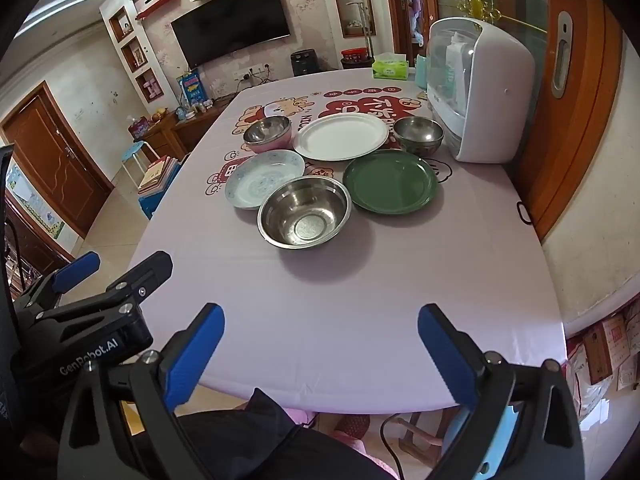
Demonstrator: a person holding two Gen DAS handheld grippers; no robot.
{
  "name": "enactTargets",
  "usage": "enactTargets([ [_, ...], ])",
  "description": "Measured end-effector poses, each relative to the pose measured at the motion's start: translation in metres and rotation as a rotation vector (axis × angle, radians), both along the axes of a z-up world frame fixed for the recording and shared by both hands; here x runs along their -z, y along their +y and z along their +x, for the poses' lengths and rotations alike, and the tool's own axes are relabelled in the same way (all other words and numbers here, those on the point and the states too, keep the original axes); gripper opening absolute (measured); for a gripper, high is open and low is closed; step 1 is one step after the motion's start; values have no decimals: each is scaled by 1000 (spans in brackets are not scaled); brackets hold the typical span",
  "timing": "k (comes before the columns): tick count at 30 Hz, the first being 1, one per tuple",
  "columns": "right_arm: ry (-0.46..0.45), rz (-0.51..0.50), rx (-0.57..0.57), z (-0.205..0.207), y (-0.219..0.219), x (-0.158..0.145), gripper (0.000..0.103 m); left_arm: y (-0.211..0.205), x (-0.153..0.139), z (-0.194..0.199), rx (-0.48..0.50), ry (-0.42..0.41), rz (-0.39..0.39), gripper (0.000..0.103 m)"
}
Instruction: Organize plates and bowls
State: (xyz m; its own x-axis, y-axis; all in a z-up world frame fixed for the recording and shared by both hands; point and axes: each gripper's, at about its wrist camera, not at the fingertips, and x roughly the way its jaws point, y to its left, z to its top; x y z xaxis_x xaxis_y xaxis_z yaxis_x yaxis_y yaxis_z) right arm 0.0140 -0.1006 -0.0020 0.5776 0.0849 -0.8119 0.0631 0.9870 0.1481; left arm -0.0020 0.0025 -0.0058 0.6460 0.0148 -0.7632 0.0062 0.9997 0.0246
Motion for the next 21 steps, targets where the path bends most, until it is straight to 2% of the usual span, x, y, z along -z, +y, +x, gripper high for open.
enactTargets([
  [16, 1, 4, 1, -5, 0, 1, 98, 3, 1, 4, 7, 4, -6, 102],
  [21, 1, 5, 2, -7, -1, 1, 98, -1, 2, -5, 0, 19, -4, 102],
])
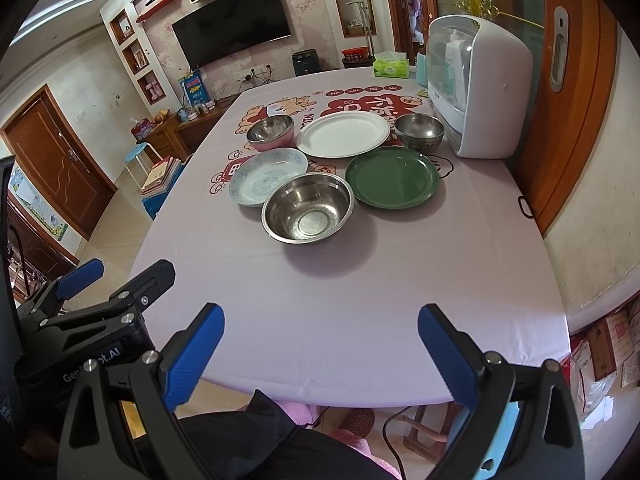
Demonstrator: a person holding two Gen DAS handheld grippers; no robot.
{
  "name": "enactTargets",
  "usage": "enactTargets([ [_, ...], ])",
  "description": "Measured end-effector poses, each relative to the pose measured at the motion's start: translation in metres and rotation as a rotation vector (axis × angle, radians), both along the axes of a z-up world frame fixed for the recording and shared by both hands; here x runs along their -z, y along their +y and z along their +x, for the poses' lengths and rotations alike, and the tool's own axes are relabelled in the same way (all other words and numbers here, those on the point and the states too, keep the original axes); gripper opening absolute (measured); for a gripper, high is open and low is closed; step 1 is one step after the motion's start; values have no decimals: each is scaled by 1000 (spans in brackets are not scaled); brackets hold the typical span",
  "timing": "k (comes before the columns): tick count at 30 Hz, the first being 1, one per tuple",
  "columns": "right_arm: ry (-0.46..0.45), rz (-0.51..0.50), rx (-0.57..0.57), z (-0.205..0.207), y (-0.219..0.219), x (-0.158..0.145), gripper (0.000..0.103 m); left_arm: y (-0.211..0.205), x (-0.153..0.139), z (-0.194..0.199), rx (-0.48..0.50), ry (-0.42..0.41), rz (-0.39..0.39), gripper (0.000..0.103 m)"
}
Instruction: Organize plates and bowls
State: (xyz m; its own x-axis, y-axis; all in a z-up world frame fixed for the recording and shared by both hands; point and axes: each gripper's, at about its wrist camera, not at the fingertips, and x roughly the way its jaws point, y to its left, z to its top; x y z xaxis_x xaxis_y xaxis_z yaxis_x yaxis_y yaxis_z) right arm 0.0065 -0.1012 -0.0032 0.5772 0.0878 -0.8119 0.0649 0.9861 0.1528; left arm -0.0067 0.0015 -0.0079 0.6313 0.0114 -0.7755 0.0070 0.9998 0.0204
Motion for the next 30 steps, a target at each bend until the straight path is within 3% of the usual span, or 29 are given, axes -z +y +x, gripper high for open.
enactTargets([
  [17, 24, 14, 10, -10, 0, 8, 98, 4, 8, -12, 10, 27, -28, 102],
  [30, 53, 61, 103, 9, 2, 12, 98, 19, 13, 20, 65, 78, -28, 102],
])
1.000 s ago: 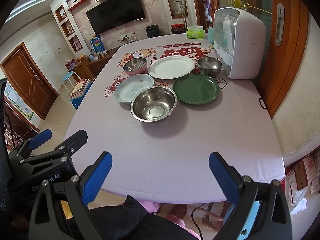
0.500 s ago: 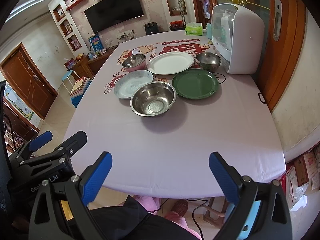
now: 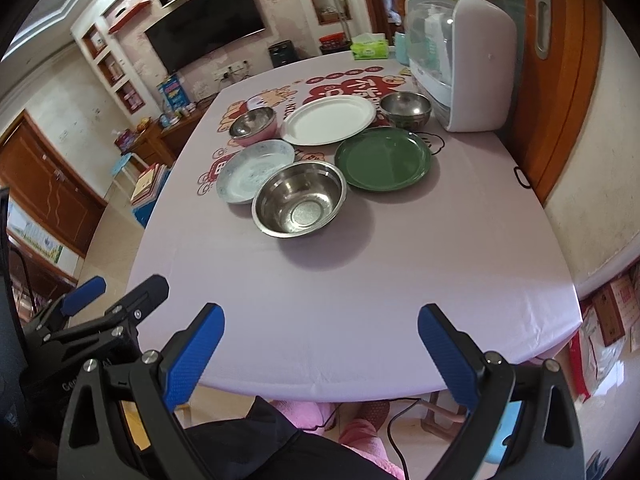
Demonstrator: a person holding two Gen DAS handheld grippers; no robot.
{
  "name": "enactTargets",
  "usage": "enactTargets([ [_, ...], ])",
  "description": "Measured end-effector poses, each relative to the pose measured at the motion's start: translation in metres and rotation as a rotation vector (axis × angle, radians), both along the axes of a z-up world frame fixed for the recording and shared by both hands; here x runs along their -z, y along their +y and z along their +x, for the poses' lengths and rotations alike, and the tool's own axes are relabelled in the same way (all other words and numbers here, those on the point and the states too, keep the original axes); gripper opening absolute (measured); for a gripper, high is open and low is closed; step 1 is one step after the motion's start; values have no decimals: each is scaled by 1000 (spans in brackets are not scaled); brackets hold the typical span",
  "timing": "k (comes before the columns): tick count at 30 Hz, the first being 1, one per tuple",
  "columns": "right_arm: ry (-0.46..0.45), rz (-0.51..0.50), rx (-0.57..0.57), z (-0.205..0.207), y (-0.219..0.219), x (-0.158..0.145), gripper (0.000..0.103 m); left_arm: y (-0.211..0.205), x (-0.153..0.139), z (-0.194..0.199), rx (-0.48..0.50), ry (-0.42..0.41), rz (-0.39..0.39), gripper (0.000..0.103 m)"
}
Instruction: Organize plates and bowls
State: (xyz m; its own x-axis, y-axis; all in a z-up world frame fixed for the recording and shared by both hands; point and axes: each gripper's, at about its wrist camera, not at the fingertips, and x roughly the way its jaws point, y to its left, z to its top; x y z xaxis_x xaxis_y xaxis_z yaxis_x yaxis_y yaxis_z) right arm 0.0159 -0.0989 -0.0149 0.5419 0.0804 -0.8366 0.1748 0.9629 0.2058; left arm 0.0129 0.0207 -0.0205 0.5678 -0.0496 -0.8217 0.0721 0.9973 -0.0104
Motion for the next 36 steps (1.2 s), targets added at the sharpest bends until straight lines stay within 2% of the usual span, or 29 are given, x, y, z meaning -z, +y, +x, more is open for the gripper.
enactTargets([
  [13, 60, 48, 133, 37, 22, 12, 98, 29, 15, 53, 117, 79, 25, 102],
  [26, 55, 5, 241, 69, 35, 18, 98, 62, 40, 96, 186, 158, -14, 102],
  [31, 37, 11, 275, 76, 34, 20, 98, 70, 47, 105, 195, 182, -13, 102],
  [36, 26, 20, 272, 87, 30, 21, 98, 73, 49, 121, 160, 201, 11, 102],
])
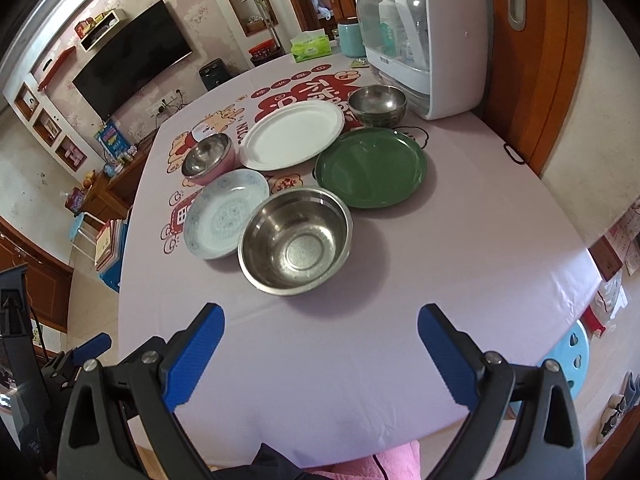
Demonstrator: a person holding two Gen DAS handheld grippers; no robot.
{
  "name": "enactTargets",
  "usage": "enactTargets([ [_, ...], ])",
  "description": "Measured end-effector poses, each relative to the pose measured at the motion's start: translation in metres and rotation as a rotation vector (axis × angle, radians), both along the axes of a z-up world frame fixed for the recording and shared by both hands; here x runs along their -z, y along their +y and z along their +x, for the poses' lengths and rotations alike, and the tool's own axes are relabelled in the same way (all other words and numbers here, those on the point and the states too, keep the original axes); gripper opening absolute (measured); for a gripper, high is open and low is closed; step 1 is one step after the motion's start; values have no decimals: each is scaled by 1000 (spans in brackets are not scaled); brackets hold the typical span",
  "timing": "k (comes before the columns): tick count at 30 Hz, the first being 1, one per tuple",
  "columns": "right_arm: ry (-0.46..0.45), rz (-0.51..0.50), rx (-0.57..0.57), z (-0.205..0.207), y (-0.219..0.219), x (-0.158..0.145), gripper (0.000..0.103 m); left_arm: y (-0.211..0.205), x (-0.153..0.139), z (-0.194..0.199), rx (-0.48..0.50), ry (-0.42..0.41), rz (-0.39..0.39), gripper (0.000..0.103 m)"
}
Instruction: Organize plates and bowls
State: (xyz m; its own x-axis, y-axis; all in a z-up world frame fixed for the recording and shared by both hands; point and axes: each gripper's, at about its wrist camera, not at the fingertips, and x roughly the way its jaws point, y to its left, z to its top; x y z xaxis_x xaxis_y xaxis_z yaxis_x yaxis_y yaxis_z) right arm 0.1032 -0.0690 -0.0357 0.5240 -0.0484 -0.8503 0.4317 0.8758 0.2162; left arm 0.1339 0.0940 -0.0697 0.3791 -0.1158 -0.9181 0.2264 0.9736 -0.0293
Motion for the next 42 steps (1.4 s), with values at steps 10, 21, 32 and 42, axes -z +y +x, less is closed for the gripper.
enactTargets([
  [10, -47, 0, -50, 40, -38, -3, 98, -20, -18, 43, -101, -58, 15, 102],
  [21, -109, 18, -121, 104, -99, 8, 98, -65, -19, 109, -170, -76, 13, 102],
  [32, -164, 63, -160, 178, -141, 31, 98, -108, -35, 206, -116, -193, 65, 102],
  [42, -210, 105, -192, 230, -159, 66, 98, -136, -21, 278, 9, -252, 134, 100],
])
